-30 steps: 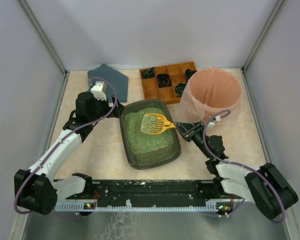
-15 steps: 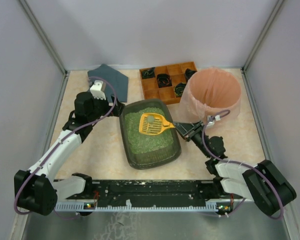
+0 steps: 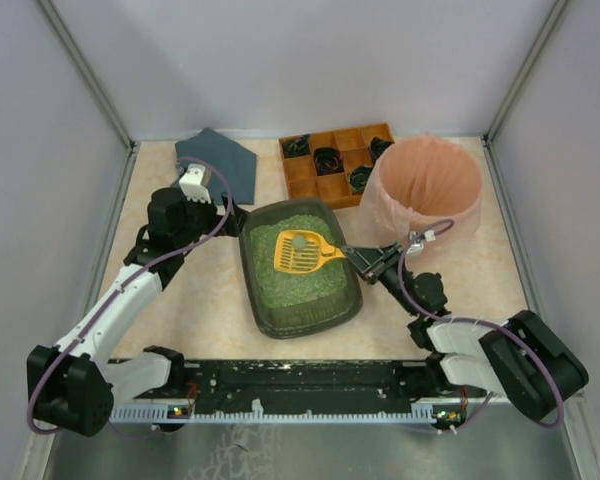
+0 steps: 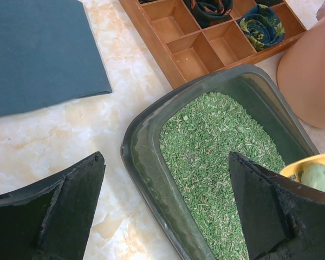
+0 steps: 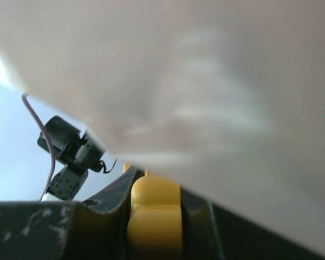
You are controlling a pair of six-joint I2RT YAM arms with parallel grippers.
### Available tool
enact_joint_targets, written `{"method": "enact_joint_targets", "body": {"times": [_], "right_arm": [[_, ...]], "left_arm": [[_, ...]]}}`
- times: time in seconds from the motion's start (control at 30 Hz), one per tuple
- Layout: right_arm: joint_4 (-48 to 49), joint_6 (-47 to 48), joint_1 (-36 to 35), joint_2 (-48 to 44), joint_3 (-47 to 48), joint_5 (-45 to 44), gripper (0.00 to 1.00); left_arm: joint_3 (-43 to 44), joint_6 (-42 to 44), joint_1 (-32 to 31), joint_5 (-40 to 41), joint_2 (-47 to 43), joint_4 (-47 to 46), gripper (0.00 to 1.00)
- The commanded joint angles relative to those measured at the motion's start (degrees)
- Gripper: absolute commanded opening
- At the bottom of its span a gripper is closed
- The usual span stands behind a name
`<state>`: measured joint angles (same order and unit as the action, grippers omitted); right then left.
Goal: Clean the litter box
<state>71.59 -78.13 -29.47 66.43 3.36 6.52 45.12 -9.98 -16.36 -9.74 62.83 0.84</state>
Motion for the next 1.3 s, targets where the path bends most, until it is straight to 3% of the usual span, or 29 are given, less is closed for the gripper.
{"method": "enact_joint_targets", "body": {"times": [0.0,0.1,0.27,0.43,0.57,0.7,0.8,0.87,1.0,1.17,1.27], "right_arm": [[4.39,2.6,-1.07,-0.25,3.25,1.73,0.0],[4.6,0.41,2.38,-1.24,-1.05,-2.46,0.0],[4.87,5.59,-3.49,1.91,6.0,3.42,0.0],[6.65,1.45,1.38,2.21,1.34,-1.02,0.0],[10.33,3.29,-1.55,5.66,5.69,4.75,0.0],[10.4,-0.08,1.97,5.36,0.81,-0.33,0.0],[13.73,0.26,-0.07,7.44,3.83,3.13,0.0],[12.9,1.63,-2.71,7.75,5.68,4.64,0.0],[10.98,-0.58,0.89,5.96,1.03,-0.83,0.0],[11.16,2.68,-3.78,6.86,6.69,4.64,0.0],[7.26,1.84,-1.81,3.75,3.31,0.42,0.0]], "left_arm": [[0.96,0.93,0.28,-2.09,0.33,-1.08,1.0],[1.05,0.98,0.28,-2.22,0.27,-0.47,1.0],[0.49,0.97,0.27,-2.67,0.07,-1.82,1.0],[1.4,1.36,0.28,-2.93,0.5,-0.33,1.0],[0.7,1.19,0.28,-3.65,0.57,-1.99,1.0],[1.9,1.71,0.3,-3.44,1.17,0.14,1.0],[0.59,1.6,0.28,-3.25,0.23,-1.6,1.0],[0.69,1.61,0.28,-3.96,0.67,-2.07,1.0],[1.93,2.05,0.3,-3.72,1.1,0.11,1.0],[0.77,1.8,0.28,-4.49,0.82,-2.22,1.0],[2.12,2.22,0.28,-4.42,1.54,-0.09,1.0]]}}
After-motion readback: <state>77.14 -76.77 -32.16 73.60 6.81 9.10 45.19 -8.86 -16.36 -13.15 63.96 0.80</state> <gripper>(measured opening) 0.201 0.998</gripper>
